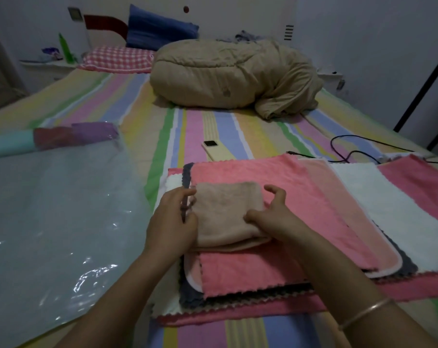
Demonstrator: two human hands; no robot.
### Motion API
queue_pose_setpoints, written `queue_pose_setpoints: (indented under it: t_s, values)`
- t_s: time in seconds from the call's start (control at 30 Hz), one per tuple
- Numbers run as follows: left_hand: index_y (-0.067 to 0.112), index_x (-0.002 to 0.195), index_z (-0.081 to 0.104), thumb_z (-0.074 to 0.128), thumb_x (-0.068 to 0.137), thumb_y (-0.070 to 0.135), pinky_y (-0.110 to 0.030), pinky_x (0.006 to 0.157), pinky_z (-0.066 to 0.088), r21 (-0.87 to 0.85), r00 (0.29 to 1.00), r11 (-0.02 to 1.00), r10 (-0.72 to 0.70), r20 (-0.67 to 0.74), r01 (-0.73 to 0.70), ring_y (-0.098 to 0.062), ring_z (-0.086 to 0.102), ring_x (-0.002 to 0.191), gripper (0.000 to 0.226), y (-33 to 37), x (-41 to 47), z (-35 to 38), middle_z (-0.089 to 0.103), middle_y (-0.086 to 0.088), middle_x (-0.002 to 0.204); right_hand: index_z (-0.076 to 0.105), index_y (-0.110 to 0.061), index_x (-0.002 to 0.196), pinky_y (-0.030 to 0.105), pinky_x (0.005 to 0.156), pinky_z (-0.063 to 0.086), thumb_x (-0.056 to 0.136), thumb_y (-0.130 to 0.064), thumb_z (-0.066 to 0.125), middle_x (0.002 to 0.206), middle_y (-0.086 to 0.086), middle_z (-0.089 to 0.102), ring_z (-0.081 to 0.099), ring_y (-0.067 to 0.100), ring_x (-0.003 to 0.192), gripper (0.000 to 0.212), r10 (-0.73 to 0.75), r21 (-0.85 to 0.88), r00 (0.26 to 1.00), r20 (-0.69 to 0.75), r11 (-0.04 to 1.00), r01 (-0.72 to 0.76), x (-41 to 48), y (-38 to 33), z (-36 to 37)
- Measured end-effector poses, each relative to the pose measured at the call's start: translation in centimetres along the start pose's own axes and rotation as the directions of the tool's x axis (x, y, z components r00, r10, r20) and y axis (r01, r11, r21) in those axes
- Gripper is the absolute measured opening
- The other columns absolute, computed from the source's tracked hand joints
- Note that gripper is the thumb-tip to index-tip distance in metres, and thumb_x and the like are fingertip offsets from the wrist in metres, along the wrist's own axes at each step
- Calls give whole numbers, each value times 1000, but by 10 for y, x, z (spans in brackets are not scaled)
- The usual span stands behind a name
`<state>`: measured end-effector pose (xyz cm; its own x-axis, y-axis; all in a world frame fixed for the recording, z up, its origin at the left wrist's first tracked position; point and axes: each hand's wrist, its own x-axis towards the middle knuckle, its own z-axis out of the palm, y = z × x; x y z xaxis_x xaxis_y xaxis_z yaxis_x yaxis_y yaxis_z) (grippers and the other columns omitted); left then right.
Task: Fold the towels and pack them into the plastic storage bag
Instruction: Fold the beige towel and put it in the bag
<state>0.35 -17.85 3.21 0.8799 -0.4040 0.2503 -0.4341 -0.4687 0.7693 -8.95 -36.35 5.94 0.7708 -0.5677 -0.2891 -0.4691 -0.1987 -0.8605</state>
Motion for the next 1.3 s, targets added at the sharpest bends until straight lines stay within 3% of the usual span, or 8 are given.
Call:
queue_pose_setpoints:
  t_s: [0.1, 0.2, 0.3, 0.4, 0.63, 0.83, 1.03, 1.3]
  values:
    - [26, 113, 64, 46, 75, 17, -26, 92, 42, 29, 985, 984, 172, 31, -173, -11, 53, 113, 43, 2, -6, -3, 58, 9, 125, 37, -25, 123, 17, 41, 41, 84, -2, 54, 73, 4, 49, 49, 18, 57, 48, -54, -87, 999, -5, 995, 54, -6, -10, -5]
    - [25, 102, 72, 49, 79, 16, -32, 97, 45, 8, 942, 957, 282, 182, -289, -11, 57, 110, 34, 2, -16, 5, 66, 8, 116, 59, -34, 91, 35, 67, 57, 75, -10, 50, 78, 0, 65, 66, 24, 71, 30, -171, -316, 983, -60, 938, 144, -3, -21, -20]
    - [31, 108, 70, 46, 83, 21, -28, 103, 42, -54, 938, 971, 239, 250, -233, -4, 54, 117, 36, -1, -24, 9, 61, 13, 126, 61, -40, 107, 30, 72, 45, 79, -21, 56, 104, -3, 65, 60, 23, 98, 35, -299, -806, 952, -62, 578, 129, -11, -32, -15]
    - [28, 108, 69, 42, 84, 19, -12, 97, 38, -131, 972, 977, 188, 141, -170, 0, 53, 115, 37, -1, -28, -2, 61, 15, 121, 53, -27, 124, 35, 71, 33, 90, -31, 46, 110, 5, 58, 49, 29, 100, 35, -486, -908, 874, -18, 373, 189, -26, -34, 22]
    - [30, 100, 65, 53, 83, 25, -24, 86, 44, 98, 971, 967, 229, 62, -235, -3, 58, 100, 21, -45, -43, -55, 63, 17, 104, 36, -13, 141, 52, 108, 25, 94, -53, 43, 153, 15, 22, 27, 38, 134, 62, -428, -919, 900, -78, 380, 102, -37, 0, 80]
    - [35, 98, 58, 53, 68, 76, -29, 77, 46, 465, 903, 798, 219, 369, -383, -9, 51, 92, 51, -97, -57, -94, 56, 16, 102, 58, -13, 117, 37, 68, 41, 88, -24, 54, 126, 13, 54, 54, 34, 99, 31, -521, -910, 844, -128, 399, 108, -38, 2, 68]
    - [37, 91, 56, 56, 64, 73, -23, 60, 41, 547, 875, 695, 274, 400, -467, -10, 55, 83, 45, -113, -64, -120, 57, 17, 96, 55, -14, 116, 35, 68, 35, 92, -42, 50, 127, 9, 47, 50, 31, 104, 38, -485, -929, 868, -109, 361, 85, -38, -1, 62]
    - [37, 93, 63, 52, 63, 74, -24, 74, 47, 455, 910, 828, 145, 389, -327, -1, 56, 86, 49, -107, -67, -144, 61, 20, 92, 63, -12, 101, 33, 61, 33, 89, -31, 55, 104, 9, 59, 58, 35, 86, 24, -565, -877, 800, -203, 468, 109, -39, -4, 54]
